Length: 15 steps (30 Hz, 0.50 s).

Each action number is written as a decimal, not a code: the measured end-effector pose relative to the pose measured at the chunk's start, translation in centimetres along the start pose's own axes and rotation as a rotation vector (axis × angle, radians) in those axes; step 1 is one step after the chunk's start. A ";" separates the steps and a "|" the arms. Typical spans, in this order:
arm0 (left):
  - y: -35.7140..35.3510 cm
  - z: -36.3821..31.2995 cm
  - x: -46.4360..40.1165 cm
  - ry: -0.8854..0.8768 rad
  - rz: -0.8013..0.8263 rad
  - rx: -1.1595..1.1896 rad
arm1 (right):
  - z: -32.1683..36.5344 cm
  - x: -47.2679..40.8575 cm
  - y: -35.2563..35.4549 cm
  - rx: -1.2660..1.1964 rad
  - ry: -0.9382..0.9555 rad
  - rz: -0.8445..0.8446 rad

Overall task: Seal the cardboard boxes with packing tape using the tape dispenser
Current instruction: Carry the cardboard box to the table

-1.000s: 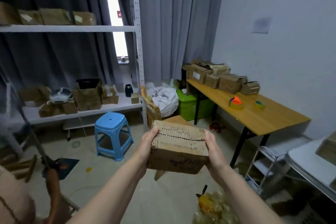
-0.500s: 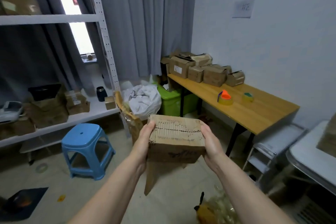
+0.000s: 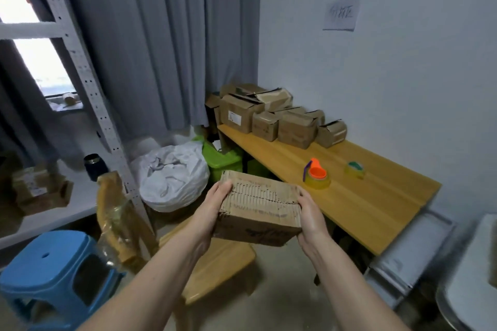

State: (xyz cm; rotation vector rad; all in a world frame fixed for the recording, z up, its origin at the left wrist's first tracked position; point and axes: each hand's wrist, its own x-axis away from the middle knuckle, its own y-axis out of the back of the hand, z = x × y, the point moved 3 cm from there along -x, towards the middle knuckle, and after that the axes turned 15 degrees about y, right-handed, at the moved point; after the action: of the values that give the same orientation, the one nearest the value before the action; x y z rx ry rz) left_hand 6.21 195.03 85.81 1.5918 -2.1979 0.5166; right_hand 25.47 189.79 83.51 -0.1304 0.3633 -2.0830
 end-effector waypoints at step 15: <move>-6.1 -11.2 -28.3 0.120 0.282 -0.130 | -1.9 -23.0 0.9 0.106 0.031 -0.233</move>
State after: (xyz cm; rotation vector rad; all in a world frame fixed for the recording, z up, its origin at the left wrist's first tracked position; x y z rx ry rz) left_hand 21.12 221.89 81.67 1.1622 -2.3243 0.5215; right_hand 37.61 209.43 82.71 -0.0809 0.2657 -2.3317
